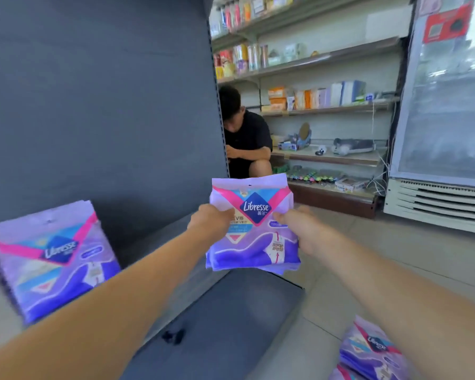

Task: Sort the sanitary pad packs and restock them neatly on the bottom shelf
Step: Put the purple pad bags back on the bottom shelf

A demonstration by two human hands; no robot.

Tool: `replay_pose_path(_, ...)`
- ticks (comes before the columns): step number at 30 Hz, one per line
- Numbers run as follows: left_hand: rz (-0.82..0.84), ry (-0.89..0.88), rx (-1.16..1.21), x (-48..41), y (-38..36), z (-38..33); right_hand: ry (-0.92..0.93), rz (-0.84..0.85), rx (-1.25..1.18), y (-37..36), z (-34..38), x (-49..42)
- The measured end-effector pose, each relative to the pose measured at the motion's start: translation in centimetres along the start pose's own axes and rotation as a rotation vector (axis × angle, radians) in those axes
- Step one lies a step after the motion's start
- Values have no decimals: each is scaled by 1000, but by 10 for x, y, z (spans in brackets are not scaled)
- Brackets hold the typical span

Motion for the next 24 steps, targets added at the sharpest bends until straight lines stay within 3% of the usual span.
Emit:
replay_pose_path(11,-477,147,-57,66,212,119,72,391,70,-236,33,68)
replay_pose_path(15,-578,218,-67,81,238,157,73,477,91,-289,21,80)
replay_pose_path(24,-608,271,-71,68,232,210,35,510,149,-331,-11,69)
Point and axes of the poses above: each hand's wrist, its own x-axis away from the middle knuckle, its own y-axis out of the back of the hand, z = x × y, the point moved 5 cm from there along -x, towards the middle knuckle
